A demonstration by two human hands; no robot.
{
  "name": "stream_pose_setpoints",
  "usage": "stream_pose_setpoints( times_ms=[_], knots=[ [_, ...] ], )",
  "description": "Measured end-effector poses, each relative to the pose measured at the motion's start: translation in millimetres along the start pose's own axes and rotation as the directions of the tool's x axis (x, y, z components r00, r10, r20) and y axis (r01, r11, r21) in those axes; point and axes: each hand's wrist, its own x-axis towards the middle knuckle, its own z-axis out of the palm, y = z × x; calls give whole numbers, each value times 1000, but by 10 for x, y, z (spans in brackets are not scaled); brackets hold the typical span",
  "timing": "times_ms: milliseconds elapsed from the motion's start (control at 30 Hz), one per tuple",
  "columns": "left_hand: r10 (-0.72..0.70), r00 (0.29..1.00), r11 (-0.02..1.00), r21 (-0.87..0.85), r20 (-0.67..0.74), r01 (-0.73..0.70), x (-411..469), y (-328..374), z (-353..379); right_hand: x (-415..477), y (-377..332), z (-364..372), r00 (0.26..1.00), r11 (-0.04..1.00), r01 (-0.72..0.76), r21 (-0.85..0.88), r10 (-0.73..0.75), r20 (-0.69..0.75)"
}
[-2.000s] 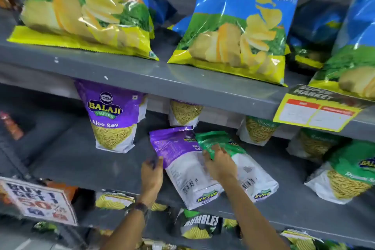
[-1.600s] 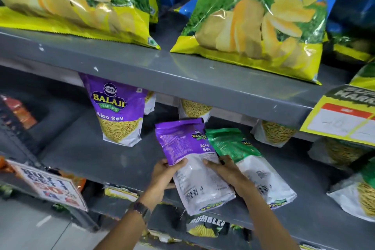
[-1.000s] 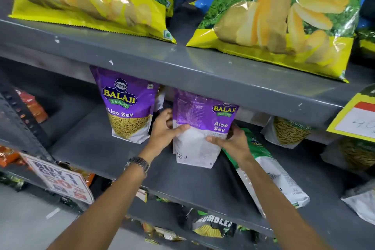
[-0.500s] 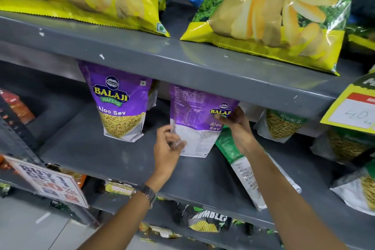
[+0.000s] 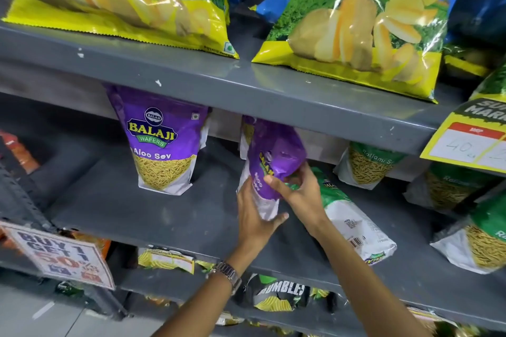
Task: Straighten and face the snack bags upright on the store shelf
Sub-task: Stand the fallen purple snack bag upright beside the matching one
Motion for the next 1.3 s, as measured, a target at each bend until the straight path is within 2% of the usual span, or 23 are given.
stream_pose_setpoints(
  times_ms=[100,133,267,333,400,500,600,767,933,1067,1300],
  knots=[
    [-44,999,997,-69,-6,43,172,-16,-138,-34,39,-43,987,988,-60,143,37,157],
    [-43,999,994,-95,22,45,250,-41,-217,-6,56,-73,990,987,-42,154,21,136],
    [-62,965,997,-37,254,74,579,-111,-584,234,97,-174,990,986,60,157,-39,-132],
    [-63,935,998,28,350,57,729,-119,-740,351,140,-195,991,989,36,143,-17,-132],
    [-47,920,994,107,388,6,860,-116,-861,426,187,-201,998,992,-37,120,43,-46],
    [-9,942,984,170,336,-51,986,-130,-992,470,237,-192,990,988,-121,101,113,81],
    [-28,942,996,91,336,-3,958,-140,-1050,453,286,-142,984,982,-132,136,114,134],
    [21,963,1000,2,267,-23,848,-144,-965,388,361,-37,995,979,-102,176,104,-2],
    [-63,946,986,-125,318,108,814,-157,-929,309,387,83,988,979,-61,195,86,-125],
    [-69,938,984,-129,339,119,803,-195,-943,240,359,125,984,981,-55,185,85,-160],
    [-12,965,991,-125,260,46,751,-269,-901,213,368,118,984,982,-49,180,79,-162]
  ],
)
